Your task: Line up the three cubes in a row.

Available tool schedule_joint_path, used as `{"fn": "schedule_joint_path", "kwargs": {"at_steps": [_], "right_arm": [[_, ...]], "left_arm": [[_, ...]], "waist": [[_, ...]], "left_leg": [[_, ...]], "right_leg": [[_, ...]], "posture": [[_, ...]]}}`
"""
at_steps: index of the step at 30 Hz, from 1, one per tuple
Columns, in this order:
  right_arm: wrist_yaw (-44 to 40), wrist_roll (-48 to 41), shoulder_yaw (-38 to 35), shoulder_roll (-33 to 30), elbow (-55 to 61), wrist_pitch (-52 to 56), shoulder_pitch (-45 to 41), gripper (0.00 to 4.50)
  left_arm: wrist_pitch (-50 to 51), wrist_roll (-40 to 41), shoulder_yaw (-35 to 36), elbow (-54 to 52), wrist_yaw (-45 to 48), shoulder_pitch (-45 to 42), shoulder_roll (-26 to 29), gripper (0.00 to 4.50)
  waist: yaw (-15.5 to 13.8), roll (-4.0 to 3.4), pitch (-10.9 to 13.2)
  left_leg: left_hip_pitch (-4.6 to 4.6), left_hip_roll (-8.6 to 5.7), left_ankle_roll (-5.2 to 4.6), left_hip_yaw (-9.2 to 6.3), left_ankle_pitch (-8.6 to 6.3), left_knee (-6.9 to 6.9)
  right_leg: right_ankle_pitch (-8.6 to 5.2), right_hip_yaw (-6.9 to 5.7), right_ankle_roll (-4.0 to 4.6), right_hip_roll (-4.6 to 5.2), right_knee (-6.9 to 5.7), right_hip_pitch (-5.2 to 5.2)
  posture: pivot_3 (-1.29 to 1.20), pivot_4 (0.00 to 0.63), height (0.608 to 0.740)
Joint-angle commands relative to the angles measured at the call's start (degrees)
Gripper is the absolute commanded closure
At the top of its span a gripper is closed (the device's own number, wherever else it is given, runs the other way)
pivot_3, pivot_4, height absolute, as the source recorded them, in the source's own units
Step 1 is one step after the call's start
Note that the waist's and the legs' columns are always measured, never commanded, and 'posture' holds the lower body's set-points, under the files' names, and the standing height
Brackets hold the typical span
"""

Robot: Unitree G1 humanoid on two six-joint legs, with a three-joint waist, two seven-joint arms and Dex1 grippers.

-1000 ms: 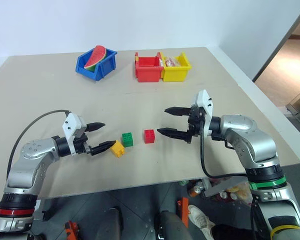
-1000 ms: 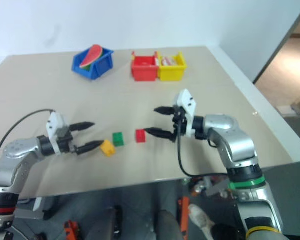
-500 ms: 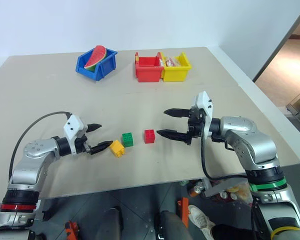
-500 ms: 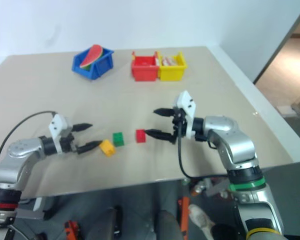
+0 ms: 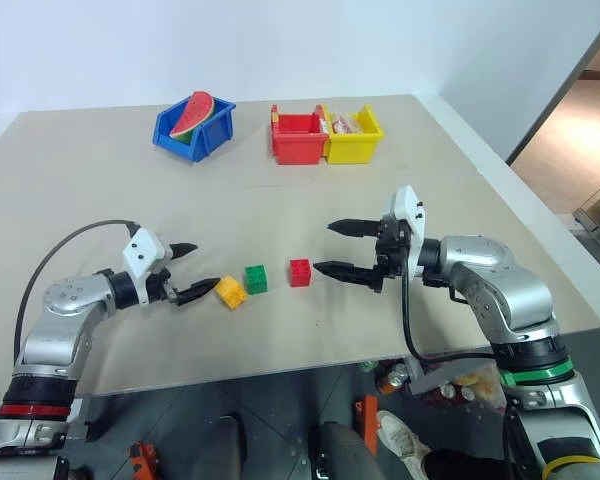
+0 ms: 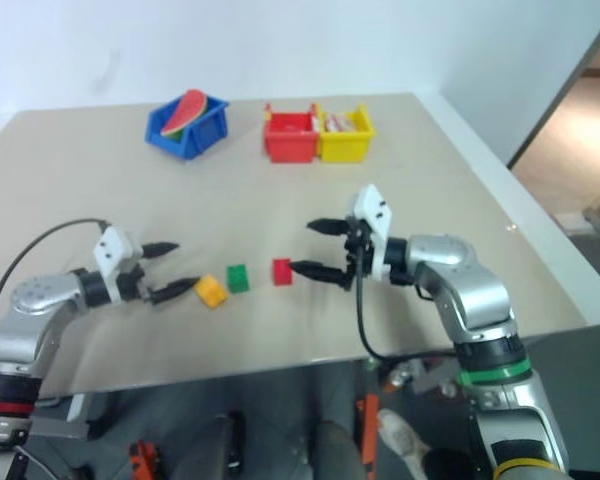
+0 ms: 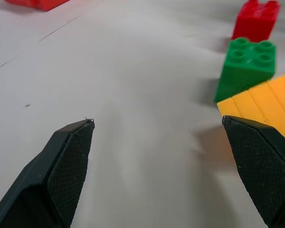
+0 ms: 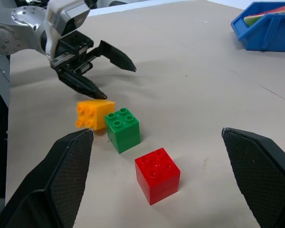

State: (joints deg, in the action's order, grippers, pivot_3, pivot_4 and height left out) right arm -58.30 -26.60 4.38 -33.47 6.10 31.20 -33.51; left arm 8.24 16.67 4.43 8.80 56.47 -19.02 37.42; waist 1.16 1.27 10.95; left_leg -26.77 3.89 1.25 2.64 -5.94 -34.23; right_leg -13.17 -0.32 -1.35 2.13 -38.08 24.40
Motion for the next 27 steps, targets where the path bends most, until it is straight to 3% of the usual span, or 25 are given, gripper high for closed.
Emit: {"fn": "schedule_joint_path", "kwargs": {"at_steps": [1,13,19,27], "right_arm": [[0.1,-0.4,-1.0,-0.7,2.8,-0.3,-0.1,0.0],[-0.1,-0.4,-0.9,-1.0,3.1,0.0,0.1,0.0],[-0.4,-0.5,-0.9,-1.1,2.9,-0.1,0.3,0.0],[-1.4,0.2,-0.3,-0.9,0.5,-1.1,-1.3,0.0]], "left_arm": [[-1.3,-1.4,-0.6,1.3,0.1,-0.5,0.6,0.03],[-2.2,-1.5,0.6,1.8,-1.2,-0.3,0.4,0.03],[-3.4,-0.1,6.3,3.3,-1.9,3.0,4.3,0.03],[2.6,5.8,6.9,3.3,8.0,2.9,7.8,0.03]], "waist": [[0.0,0.0,0.0],[0.0,0.0,0.0],[0.1,0.01,0.0],[-0.1,0.01,0.0]], "left_leg": [[0.0,-0.01,0.0,0.01,0.0,0.0],[0.0,0.0,0.0,0.03,0.0,0.01],[0.0,0.02,0.0,0.03,0.0,0.02],[0.0,0.0,0.04,0.16,-0.02,0.11]], "right_leg": [[0.0,0.0,0.0,0.02,0.0,0.0],[0.0,0.0,0.0,0.03,0.01,0.03],[-0.01,0.01,0.01,0.01,0.01,0.05],[-0.03,-0.02,0.02,0.16,0.01,0.1]], "posture": [[0.0,0.15,0.74],[0.0,0.15,0.74],[0.0,0.15,0.74],[0.0,0.15,0.74]]}}
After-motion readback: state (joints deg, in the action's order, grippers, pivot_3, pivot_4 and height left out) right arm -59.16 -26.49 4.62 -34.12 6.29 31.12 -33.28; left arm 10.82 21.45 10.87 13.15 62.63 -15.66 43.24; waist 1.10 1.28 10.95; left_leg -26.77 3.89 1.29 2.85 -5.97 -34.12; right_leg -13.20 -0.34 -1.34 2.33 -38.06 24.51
